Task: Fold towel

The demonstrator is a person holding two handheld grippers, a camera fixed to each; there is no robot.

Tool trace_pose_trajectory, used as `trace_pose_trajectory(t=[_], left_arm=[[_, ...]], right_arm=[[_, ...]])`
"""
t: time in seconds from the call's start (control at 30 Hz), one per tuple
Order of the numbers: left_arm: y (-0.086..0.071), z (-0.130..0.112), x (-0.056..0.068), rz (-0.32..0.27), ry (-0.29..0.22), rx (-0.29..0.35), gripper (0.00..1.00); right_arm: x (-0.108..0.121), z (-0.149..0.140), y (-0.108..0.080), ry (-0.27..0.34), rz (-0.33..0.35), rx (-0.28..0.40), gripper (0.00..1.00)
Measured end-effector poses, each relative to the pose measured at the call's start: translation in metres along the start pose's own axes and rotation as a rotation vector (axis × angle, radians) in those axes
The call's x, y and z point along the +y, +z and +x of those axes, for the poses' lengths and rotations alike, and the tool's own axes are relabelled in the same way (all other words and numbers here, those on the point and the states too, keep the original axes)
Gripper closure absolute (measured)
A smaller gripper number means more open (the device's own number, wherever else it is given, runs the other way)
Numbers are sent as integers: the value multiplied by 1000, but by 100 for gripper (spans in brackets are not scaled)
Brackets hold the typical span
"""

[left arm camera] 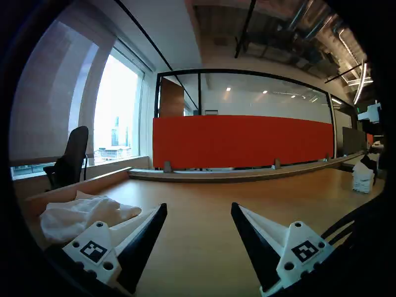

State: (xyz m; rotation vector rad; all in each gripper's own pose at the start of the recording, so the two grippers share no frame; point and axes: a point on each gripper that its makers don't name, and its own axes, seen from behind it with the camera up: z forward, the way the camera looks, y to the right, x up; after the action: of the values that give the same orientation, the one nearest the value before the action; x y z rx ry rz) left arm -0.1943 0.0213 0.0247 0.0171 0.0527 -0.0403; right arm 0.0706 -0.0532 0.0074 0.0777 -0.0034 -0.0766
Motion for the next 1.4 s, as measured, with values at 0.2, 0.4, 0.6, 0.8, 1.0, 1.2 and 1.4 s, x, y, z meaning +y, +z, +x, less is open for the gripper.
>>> trace_pose_trajectory(t=[0.2,0.4,0.6,0.8,1.0,1.2,1.4], left_arm=[[1,-1,0,0,-1,0,4],[0,-2,0,0,-1,1,4],[0,-3,0,0,-1,1,4],[0,-3,0,0,-1,1,4],[0,-3,1,0,-1,1,4],[1,-4,1,0,-1,1,4],[1,-4,0,0,-1,1,4]], right_arm=[[5,-20,-3,2,-11,10,0],[22,-49,-2,17,-46,10,0],[34,-74,-2,43,-65,10,0],[43,-103,-2,83,-74,1,0],[50,-120,-3,82,-88,-2,0],[54,-133,-1,81,-93,-4,0],[54,-143,0,79,-94,-6,0]])
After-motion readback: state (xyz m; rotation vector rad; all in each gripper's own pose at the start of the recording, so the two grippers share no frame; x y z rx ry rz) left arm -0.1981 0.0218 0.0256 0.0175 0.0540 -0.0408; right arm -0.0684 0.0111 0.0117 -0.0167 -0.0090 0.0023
